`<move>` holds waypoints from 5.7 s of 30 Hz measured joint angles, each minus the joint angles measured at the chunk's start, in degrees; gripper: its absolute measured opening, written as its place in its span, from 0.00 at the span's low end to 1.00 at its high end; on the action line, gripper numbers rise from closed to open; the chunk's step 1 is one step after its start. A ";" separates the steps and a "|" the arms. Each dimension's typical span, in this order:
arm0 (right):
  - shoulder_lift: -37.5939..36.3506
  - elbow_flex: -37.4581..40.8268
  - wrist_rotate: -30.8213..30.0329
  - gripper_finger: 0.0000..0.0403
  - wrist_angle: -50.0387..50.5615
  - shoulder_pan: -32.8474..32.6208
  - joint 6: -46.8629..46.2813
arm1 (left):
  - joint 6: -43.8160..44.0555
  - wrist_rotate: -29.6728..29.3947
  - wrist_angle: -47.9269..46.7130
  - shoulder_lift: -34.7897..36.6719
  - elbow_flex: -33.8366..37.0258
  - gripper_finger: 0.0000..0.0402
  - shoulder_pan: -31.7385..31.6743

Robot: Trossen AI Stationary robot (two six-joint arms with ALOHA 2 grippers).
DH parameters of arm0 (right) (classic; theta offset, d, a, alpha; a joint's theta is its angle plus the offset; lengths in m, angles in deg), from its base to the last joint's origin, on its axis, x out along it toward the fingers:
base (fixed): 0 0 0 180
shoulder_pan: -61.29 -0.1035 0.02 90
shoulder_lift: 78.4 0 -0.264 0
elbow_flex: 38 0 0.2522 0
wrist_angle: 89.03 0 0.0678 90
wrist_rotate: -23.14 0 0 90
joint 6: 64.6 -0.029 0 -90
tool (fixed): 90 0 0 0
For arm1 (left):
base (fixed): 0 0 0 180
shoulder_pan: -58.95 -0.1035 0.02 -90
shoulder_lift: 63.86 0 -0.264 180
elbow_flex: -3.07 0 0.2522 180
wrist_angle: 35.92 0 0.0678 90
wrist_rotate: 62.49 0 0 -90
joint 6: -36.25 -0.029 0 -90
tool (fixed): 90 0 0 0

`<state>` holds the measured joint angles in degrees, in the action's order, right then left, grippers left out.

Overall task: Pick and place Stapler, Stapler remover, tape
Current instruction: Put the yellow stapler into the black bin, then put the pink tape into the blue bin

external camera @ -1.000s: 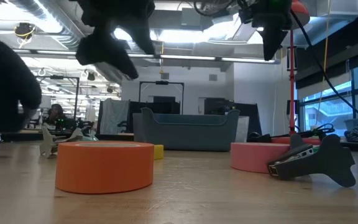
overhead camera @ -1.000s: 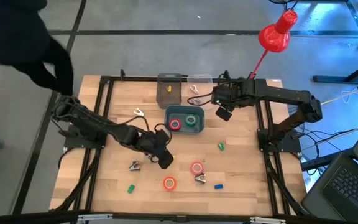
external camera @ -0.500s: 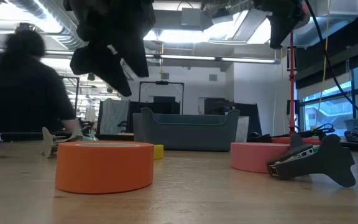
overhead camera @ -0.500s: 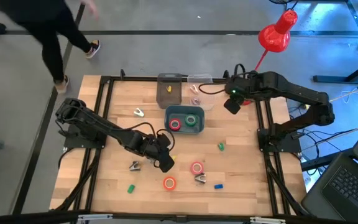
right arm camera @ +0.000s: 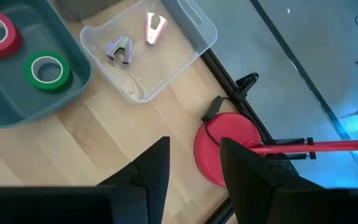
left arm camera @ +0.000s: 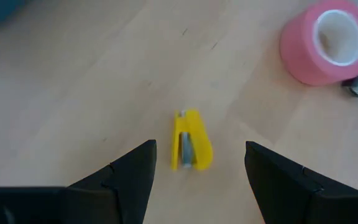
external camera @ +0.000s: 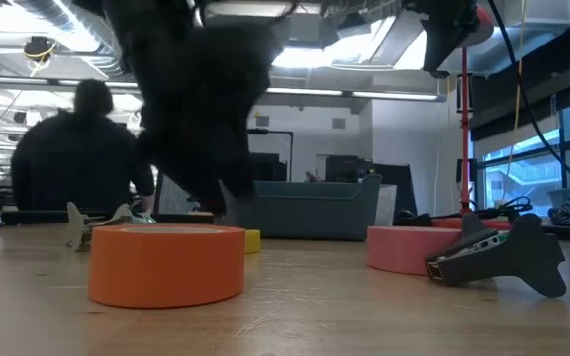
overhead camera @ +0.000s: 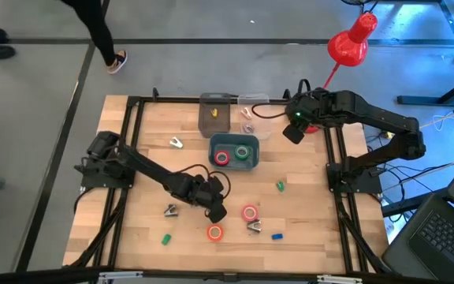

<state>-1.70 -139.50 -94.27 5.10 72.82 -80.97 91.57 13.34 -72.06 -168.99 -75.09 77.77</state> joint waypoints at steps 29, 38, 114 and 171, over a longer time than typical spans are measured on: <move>0.02 0.00 -0.02 0.36 0.17 0.00 2.01 | -5.26 1.65 1.58 -3.73 0.22 0.12 -1.23; 0.04 0.00 -0.03 0.36 -0.01 0.92 2.02 | -9.27 2.03 -0.79 6.71 0.22 0.12 -2.57; 0.04 0.00 6.67 0.36 -1.71 9.22 -5.51 | -71.83 18.90 -27.84 -14.81 -36.31 0.66 -52.92; -17.25 26.44 18.66 0.36 -18.91 -30.25 -37.02 | -20.34 0.36 -46.68 25.38 -38.05 0.53 -3.10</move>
<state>-18.95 -113.07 -75.61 -13.81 42.57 -118.00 71.22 13.70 -118.75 -143.61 -113.14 74.67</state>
